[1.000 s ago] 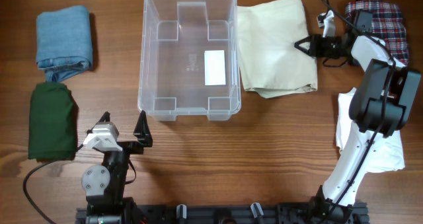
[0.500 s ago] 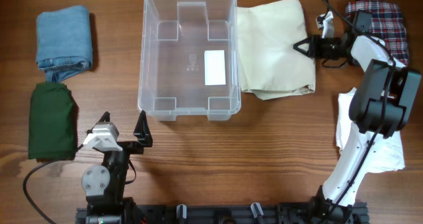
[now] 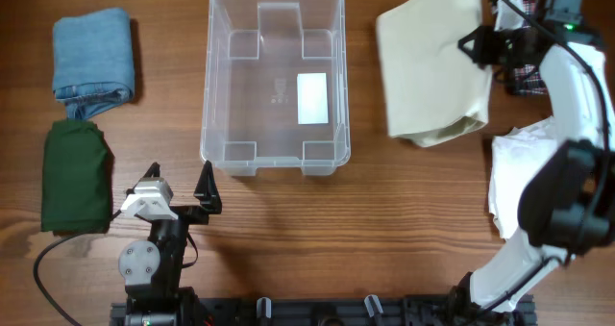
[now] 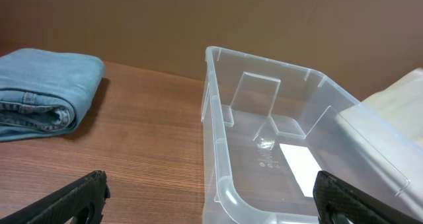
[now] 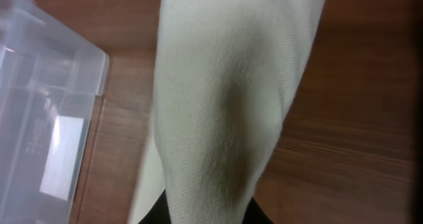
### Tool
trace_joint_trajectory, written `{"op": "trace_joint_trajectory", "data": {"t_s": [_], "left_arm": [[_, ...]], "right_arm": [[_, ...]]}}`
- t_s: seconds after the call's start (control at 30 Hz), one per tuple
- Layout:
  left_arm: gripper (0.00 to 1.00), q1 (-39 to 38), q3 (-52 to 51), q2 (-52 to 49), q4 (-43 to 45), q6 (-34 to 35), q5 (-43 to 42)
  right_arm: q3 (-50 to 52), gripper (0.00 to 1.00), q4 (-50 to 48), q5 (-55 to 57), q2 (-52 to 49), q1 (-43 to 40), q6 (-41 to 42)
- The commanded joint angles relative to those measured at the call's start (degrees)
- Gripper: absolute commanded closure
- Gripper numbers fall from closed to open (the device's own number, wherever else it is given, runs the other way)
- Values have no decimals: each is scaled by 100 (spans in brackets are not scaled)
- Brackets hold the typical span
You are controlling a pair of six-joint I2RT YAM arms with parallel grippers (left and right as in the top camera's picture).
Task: Pack container
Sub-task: 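Lift the cream cloth with the right gripper and carry it left over the bin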
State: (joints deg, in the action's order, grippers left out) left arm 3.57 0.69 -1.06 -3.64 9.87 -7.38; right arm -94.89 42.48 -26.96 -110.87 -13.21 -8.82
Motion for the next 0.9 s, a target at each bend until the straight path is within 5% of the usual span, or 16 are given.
{"op": "trace_joint_trajectory", "data": {"t_s": [0.0,0.43,0.87], "left_arm": [[0,42,-35,24,-9,-48,17],[0,42,-35,20,-9,-46,17],[0,42,-35,13,-9,-48,17]], "right_arm": [[-37,96,138,424,584,46,151],[-269,96,894,2380,1259,1202,302],[-2159,96,1707,3265,1285,2144,1556]]}}
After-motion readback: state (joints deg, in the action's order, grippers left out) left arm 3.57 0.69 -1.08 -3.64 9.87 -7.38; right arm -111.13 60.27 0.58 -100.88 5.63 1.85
